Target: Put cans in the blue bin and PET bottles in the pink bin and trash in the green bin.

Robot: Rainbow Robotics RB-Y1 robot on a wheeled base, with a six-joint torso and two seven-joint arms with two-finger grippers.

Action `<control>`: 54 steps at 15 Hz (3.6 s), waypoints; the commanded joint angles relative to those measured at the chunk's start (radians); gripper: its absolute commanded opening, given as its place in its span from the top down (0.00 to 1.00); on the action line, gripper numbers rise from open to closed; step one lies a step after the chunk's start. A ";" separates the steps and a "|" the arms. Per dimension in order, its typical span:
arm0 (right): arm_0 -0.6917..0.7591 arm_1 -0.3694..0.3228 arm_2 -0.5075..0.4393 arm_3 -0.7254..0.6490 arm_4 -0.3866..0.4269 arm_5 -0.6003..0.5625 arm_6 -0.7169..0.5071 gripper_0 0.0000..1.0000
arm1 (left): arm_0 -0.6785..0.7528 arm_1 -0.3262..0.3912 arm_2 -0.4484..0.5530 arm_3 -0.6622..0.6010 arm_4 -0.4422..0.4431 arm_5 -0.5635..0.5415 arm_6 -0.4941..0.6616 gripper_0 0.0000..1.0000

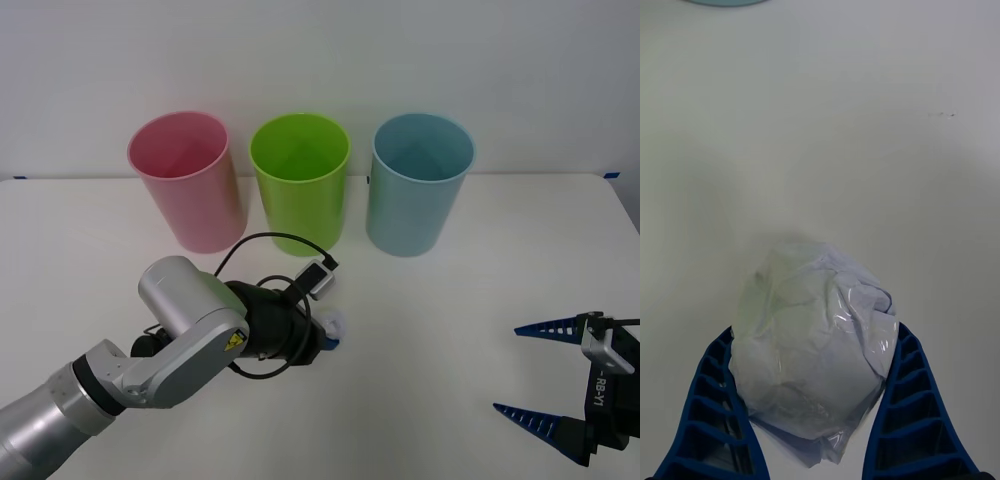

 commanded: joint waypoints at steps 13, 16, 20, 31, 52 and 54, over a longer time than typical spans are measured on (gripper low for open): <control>0.000 0.000 0.000 0.000 0.000 0.000 0.000 0.00 | 0.265 -0.013 0.392 -0.070 0.468 0.076 -0.563 1.00; 0.000 0.000 0.000 0.000 0.000 0.000 0.000 0.00 | 0.294 -0.005 0.466 -0.084 0.658 0.097 -0.734 1.00; 0.000 0.000 0.000 0.000 0.000 0.000 0.000 0.00 | 0.294 -0.005 0.518 -0.084 0.880 0.154 -0.913 1.00; 0.000 0.000 0.000 0.000 0.000 0.000 0.000 0.00 | 0.243 0.030 0.667 -0.153 1.253 0.226 -1.062 1.00; 0.000 0.000 0.000 0.000 0.000 0.000 0.000 0.00 | -0.162 0.426 0.150 -0.025 1.301 0.793 -0.712 1.00; 0.000 0.000 0.000 0.000 0.000 0.000 0.000 0.00 | -0.215 0.429 0.104 0.021 1.301 0.797 -0.711 1.00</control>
